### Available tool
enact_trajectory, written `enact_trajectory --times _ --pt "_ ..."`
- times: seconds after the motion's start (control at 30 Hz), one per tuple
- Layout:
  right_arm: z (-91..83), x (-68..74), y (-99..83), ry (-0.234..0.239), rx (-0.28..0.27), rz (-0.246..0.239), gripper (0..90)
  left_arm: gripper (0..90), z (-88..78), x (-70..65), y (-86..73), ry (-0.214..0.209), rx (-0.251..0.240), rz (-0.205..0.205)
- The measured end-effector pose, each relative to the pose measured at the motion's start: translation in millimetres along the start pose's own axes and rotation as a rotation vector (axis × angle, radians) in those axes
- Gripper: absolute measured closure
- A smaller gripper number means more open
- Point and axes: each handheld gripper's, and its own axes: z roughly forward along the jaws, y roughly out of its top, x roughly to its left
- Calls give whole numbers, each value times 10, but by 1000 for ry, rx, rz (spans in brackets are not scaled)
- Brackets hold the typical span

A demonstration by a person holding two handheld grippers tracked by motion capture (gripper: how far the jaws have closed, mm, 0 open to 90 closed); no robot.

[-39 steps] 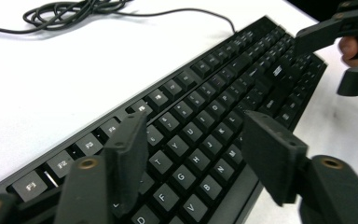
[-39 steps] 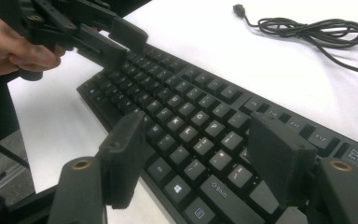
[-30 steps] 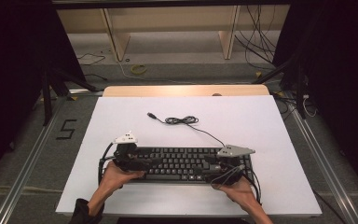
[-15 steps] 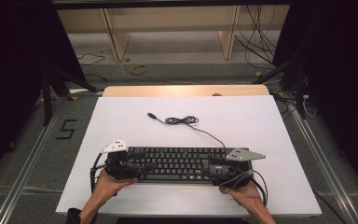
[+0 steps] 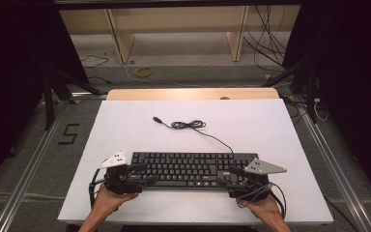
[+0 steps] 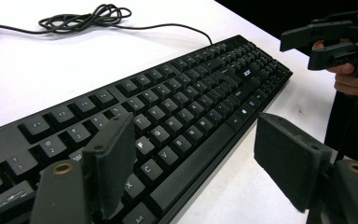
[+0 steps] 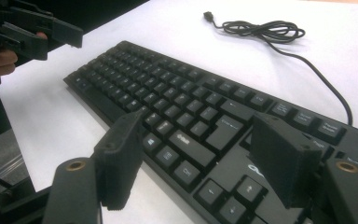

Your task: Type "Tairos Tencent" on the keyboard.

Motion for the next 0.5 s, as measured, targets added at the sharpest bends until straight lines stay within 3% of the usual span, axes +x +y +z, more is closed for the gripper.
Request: enact_trajectory --times 0.5 --pt "-48 -22 -66 -3 -8 21 332 281 11 14 -36 0 12 -4"
